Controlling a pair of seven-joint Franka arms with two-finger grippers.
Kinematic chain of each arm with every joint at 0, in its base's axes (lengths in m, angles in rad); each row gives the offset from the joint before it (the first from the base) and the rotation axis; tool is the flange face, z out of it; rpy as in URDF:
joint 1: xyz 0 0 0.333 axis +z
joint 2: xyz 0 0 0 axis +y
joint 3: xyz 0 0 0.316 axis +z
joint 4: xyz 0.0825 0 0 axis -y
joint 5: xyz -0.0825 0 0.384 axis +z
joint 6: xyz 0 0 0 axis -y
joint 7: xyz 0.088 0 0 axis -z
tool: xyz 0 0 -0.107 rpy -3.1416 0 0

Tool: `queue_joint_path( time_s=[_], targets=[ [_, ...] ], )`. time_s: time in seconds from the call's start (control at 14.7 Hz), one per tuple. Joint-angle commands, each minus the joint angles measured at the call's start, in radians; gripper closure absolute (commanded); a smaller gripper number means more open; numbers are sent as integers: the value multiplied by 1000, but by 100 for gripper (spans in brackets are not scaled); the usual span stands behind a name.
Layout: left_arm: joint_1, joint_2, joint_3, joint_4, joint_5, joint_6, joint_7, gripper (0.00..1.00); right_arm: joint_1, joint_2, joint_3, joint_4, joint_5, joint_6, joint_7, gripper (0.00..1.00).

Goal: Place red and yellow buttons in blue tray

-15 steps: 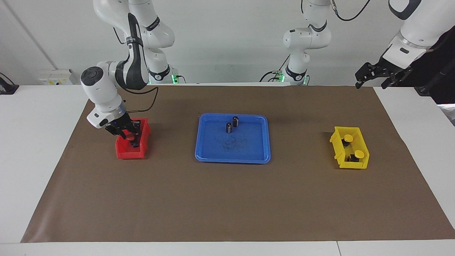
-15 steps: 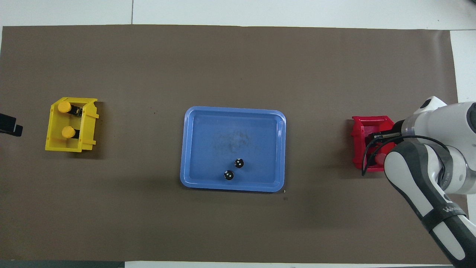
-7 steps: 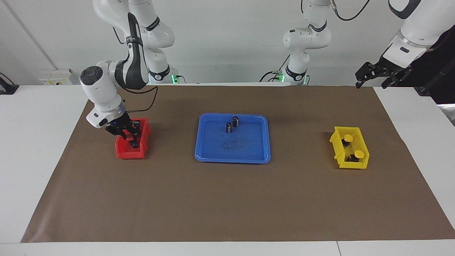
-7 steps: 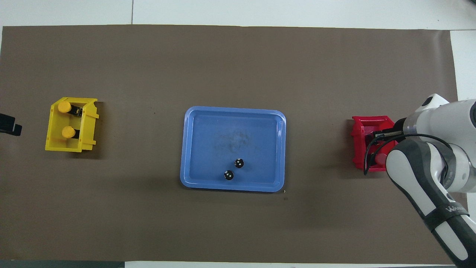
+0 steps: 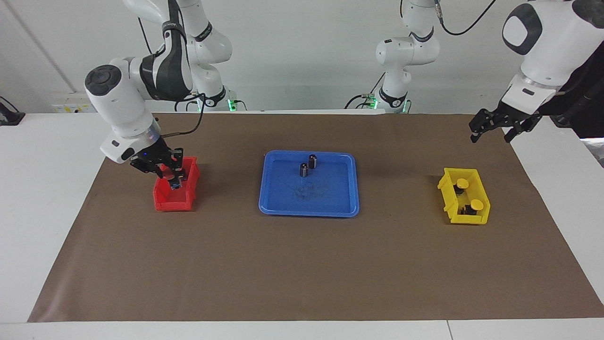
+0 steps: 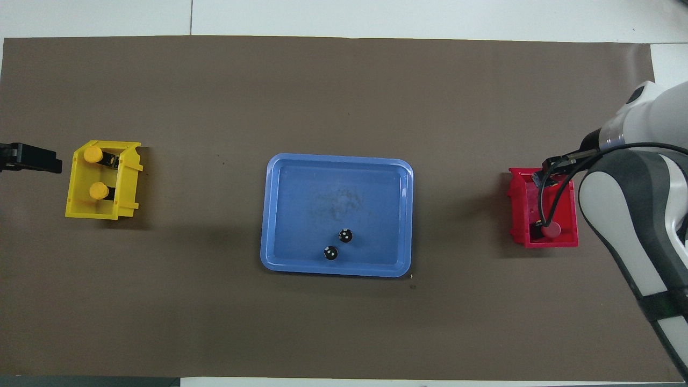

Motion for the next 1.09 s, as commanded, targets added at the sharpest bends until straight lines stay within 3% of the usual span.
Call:
queue_joint_path(
  time_s=[0.0,0.2,0.34,0.61,0.89,1.02],
  targets=[
    [40,57,1,-55,12,123,7,0,116,104,2,193,-6,-76,164,76],
    [36,152,0,-65,12,241,11,4,254,150,2,247,7,-52,420,78],
    [42,195,1,-66,12,291,10,16,328,171,3,255,11,-15,537,78],
    [60,223,1,-98,12,358,9,31,469,243,2,246,8,54,729,78],
    [66,236,0,-134,7,415,-139,32,587,381,2,272,-19,120,892,78],
    [62,230,0,-173,7,472,-239,35,594,389,2,258,-21,160,894,78]
  ],
)
